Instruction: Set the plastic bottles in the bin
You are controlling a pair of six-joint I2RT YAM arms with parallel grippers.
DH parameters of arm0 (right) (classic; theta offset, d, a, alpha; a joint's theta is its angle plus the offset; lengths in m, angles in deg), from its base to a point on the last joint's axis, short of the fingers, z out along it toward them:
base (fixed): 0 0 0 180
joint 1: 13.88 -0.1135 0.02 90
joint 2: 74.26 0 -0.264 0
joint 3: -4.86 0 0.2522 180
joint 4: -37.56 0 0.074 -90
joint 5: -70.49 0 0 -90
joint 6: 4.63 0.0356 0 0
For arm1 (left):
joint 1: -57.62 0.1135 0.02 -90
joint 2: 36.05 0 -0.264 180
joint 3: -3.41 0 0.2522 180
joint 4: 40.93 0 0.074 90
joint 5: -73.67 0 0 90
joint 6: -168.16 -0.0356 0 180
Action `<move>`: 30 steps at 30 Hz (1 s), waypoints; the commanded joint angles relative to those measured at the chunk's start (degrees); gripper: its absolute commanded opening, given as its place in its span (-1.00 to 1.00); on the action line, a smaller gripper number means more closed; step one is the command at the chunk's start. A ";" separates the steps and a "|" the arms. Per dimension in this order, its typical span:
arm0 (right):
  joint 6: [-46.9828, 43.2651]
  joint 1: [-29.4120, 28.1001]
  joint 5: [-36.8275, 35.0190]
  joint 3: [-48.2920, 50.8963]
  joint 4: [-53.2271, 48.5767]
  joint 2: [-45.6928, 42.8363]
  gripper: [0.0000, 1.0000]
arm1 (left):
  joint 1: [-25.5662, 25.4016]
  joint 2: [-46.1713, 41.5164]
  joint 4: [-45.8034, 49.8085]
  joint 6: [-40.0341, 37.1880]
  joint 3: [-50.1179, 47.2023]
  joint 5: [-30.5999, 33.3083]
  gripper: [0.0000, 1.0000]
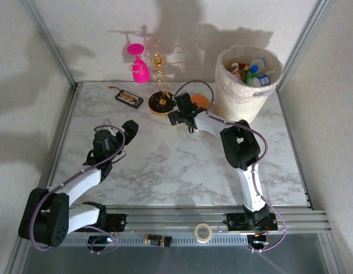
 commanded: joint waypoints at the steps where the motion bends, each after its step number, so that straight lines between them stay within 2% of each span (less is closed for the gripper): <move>1: -0.84 -0.60 -0.76 -2.24 -1.07 2.14 0.97 | 0.64 -0.95 -0.03 -0.64 -0.45 -0.13 0.99; 13: -0.61 -0.66 1.32 -2.77 -1.13 4.83 0.87 | 0.64 -1.80 0.36 -0.55 -0.96 0.17 0.99; 19: 0.40 -0.75 4.92 1.08 1.41 2.10 0.82 | 0.64 -2.13 0.45 -0.47 -0.96 0.30 0.99; 21: 0.33 -0.75 5.08 2.07 2.09 1.59 0.75 | 0.64 -2.13 0.41 -0.38 -1.05 0.26 0.99; 24: -0.02 -0.75 5.82 2.04 1.75 1.91 0.52 | 0.64 -2.27 0.32 -0.18 -0.97 0.18 0.99; 27: -0.23 -0.85 6.51 1.84 1.35 2.21 0.47 | 0.64 -2.58 0.40 -0.20 -1.11 0.26 0.99; 30: -0.04 -0.90 6.67 1.92 1.55 1.96 0.29 | 0.59 -2.93 0.66 -0.20 -1.22 0.35 0.99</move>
